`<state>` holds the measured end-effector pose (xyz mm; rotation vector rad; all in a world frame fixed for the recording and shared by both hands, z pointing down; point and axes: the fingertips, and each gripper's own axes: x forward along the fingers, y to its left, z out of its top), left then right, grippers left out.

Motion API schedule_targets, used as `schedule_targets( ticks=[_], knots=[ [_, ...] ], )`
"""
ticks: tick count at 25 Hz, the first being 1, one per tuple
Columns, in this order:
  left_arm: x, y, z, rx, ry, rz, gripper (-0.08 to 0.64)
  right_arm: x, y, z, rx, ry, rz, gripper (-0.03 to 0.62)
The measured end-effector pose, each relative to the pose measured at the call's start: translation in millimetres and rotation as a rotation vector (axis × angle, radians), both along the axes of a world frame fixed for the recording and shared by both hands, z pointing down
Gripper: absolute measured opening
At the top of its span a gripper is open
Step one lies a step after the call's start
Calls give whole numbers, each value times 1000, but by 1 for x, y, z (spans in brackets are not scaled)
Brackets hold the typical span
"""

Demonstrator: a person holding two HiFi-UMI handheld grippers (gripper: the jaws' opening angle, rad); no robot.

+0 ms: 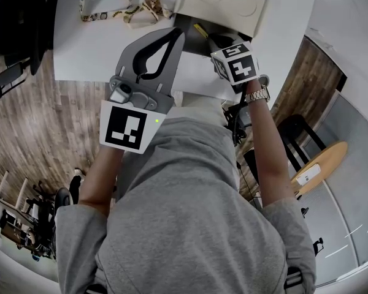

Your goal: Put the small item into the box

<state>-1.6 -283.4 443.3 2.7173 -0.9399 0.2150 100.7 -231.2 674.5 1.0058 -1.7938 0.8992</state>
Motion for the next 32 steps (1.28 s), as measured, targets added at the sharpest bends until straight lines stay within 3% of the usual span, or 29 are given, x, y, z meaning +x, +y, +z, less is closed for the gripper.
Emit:
schedule_targets(
  ticks=[11, 17, 22, 27, 32],
  knots=[
    [1, 10, -8, 25, 0, 24, 3, -7, 12, -11, -6, -47, 22, 15],
    [6, 19, -18, 49, 4, 47, 3, -9, 21, -34, 4, -149, 99, 15],
    [9, 29, -25, 62, 6, 60, 3, -8, 24, -58, 59, -196, 158, 15],
    [8, 38, -31, 75, 3, 65, 3, -6, 24, -95, 179, -244, 227, 15],
    [-5, 34, -40, 73, 10, 28, 3, -8, 30, -128, 267, -258, 249, 15]
  ],
)
